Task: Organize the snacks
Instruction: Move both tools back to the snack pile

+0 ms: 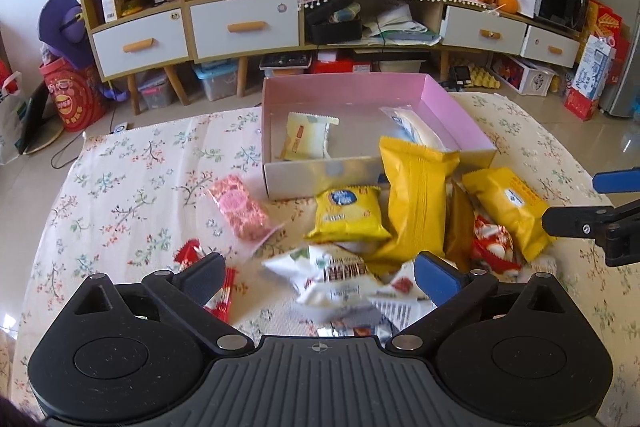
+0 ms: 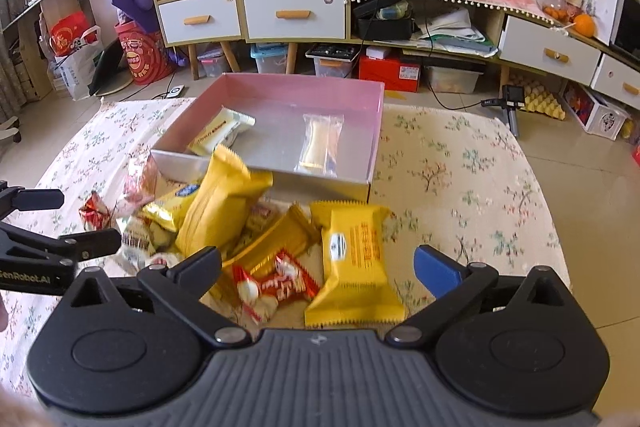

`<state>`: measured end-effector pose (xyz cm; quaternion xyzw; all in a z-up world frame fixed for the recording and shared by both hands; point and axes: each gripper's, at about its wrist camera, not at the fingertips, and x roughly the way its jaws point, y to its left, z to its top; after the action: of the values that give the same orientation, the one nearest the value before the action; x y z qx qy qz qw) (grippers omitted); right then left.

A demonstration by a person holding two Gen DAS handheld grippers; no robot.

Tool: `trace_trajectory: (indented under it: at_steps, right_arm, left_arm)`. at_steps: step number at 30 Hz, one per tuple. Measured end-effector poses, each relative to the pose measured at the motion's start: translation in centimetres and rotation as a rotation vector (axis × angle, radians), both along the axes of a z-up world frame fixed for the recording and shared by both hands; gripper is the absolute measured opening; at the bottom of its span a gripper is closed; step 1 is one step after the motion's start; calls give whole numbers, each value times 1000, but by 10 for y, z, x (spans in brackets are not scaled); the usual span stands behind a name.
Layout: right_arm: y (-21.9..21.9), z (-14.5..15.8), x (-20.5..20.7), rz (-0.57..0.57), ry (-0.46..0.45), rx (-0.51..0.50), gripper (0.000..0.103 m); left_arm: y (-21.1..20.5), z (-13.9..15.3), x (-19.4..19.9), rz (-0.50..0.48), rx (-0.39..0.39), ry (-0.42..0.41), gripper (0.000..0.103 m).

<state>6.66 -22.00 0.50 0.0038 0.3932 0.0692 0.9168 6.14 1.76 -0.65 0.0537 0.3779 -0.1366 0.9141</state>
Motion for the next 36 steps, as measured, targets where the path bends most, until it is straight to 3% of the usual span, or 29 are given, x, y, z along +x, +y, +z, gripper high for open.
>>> trace_trajectory:
  at_steps: [9, 16, 22, 36]
  right_arm:
    - [2, -38, -25, 40, 64, -6, 103]
    - [6, -49, -40, 95, 16, -54, 103]
    - [12, -64, -43, 144, 31, -55, 103]
    - [10, -74, -40, 161, 3, -29, 103]
  left_arm:
    - [8, -26, -22, -70, 36, -54, 101]
    - [17, -53, -31, -165, 18, 4, 101]
    - [15, -73, -32, -229, 27, 15, 101]
    - [5, -78, -18, -289, -20, -7, 96]
